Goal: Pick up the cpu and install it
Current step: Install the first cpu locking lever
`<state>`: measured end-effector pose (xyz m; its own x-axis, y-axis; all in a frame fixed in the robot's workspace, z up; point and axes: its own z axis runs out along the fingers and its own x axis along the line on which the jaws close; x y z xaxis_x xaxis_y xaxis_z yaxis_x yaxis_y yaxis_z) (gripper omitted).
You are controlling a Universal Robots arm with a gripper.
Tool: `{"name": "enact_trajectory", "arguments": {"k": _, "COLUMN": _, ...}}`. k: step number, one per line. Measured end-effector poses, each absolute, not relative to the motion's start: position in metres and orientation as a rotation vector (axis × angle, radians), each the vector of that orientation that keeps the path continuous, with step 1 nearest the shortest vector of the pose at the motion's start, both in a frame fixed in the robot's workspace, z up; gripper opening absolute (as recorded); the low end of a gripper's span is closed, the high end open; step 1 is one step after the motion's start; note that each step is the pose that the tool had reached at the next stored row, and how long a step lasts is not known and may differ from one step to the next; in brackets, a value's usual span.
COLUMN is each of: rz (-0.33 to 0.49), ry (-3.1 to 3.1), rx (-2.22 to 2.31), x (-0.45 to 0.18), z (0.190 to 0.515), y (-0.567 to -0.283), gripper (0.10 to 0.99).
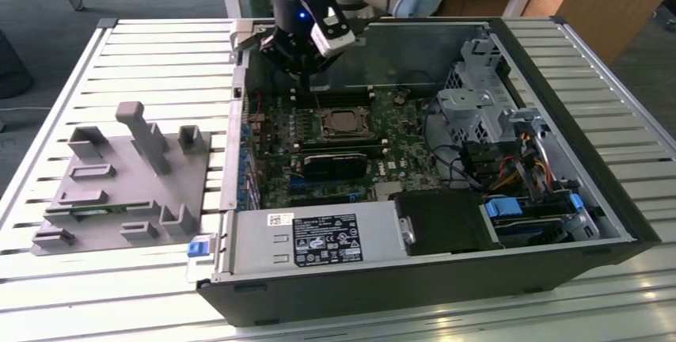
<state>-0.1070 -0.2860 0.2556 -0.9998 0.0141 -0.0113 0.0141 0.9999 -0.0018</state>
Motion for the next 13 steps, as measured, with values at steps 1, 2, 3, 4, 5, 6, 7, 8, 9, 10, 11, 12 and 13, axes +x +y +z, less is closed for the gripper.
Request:
{"name": "enact_trajectory", "arguments": {"k": 1, "rz": -0.003, "ry": 3.130, "rx": 0.022, "x": -0.107, "z": 0.255, "y": -0.285, "gripper": 0.106}}
{"name": "enact_trajectory", "arguments": {"k": 2, "rz": -0.003, "ry": 3.130, "rx": 0.022, "x": -0.107, "z": 0.255, "y": -0.285, "gripper": 0.106}}
{"name": "enact_trajectory", "arguments": {"k": 3, "rz": -0.003, "ry": 3.130, "rx": 0.022, "x": -0.107, "z": 0.255, "y": -0.285, "gripper": 0.106}}
{"name": "enact_trajectory", "arguments": {"k": 4, "rz": -0.003, "ry": 3.130, "rx": 0.022, "x": -0.106, "z": 0.255, "y": -0.284, "gripper": 0.106}}
{"name": "enact_trajectory", "arguments": {"k": 5, "rz": -0.003, "ry": 3.130, "rx": 0.022, "x": -0.105, "z": 0.255, "y": -0.284, "gripper": 0.106}}
{"name": "enact_trajectory", "arguments": {"k": 6, "rz": -0.003, "ry": 3.130, "rx": 0.022, "x": -0.104, "z": 0.255, "y": -0.284, "gripper": 0.106}}
{"name": "enact_trajectory", "arguments": {"k": 7, "rz": -0.003, "ry": 3.130, "rx": 0.022, "x": -0.103, "z": 0.255, "y": -0.284, "gripper": 0.106}}
{"name": "enact_trajectory", "arguments": {"k": 8, "rz": -0.003, "ry": 3.130, "rx": 0.022, "x": -0.101, "z": 0.255, "y": -0.284, "gripper": 0.106}}
{"name": "enact_trajectory", "arguments": {"k": 9, "rz": -0.003, "ry": 3.130, "rx": 0.022, "x": -0.099, "z": 0.255, "y": -0.284, "gripper": 0.106}}
{"name": "enact_trajectory", "arguments": {"k": 10, "rz": -0.003, "ry": 3.130, "rx": 0.022, "x": -0.097, "z": 0.255, "y": -0.284, "gripper": 0.106}}
{"name": "enact_trajectory", "arguments": {"k": 11, "rz": -0.003, "ry": 3.130, "rx": 0.022, "x": -0.094, "z": 0.255, "y": -0.284, "gripper": 0.106}}
{"name": "enact_trajectory", "arguments": {"k": 12, "rz": -0.003, "ry": 3.130, "rx": 0.022, "x": -0.091, "z": 0.255, "y": -0.284, "gripper": 0.106}}
{"name": "enact_trajectory", "arguments": {"k": 13, "rz": -0.003, "ry": 3.131, "rx": 0.022, "x": -0.087, "z": 0.254, "y": -0.284, "gripper": 0.106}}
